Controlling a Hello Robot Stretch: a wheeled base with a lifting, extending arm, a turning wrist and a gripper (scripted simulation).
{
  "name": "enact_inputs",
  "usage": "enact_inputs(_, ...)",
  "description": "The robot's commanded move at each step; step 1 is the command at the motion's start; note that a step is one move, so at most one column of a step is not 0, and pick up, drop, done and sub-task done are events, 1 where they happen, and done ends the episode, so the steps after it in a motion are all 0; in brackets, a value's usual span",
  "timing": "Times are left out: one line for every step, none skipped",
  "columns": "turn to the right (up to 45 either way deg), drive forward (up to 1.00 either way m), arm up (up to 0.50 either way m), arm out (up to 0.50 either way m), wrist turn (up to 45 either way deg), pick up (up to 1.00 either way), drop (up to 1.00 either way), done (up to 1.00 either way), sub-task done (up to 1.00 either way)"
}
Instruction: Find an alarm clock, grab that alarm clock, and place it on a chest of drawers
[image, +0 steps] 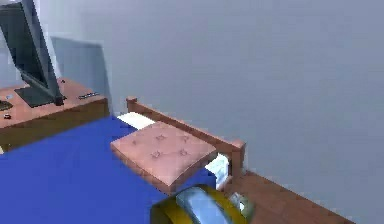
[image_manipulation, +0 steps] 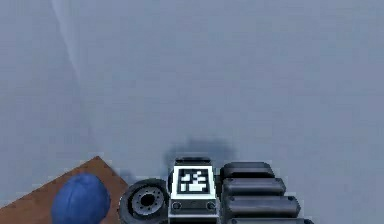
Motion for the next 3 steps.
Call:
enact_inputs(-24.0,0.0,0.0,0.0,0.0,0.0,0.0,0.0,0.0)
enact_inputs(0.0,0.05,0.0,0.0,0.0,0.0,0.0,0.0,0.0)
enact_inputs(45.0,0.0,0.0,0.0,0.0,0.0,0.0,0.0,0.0)
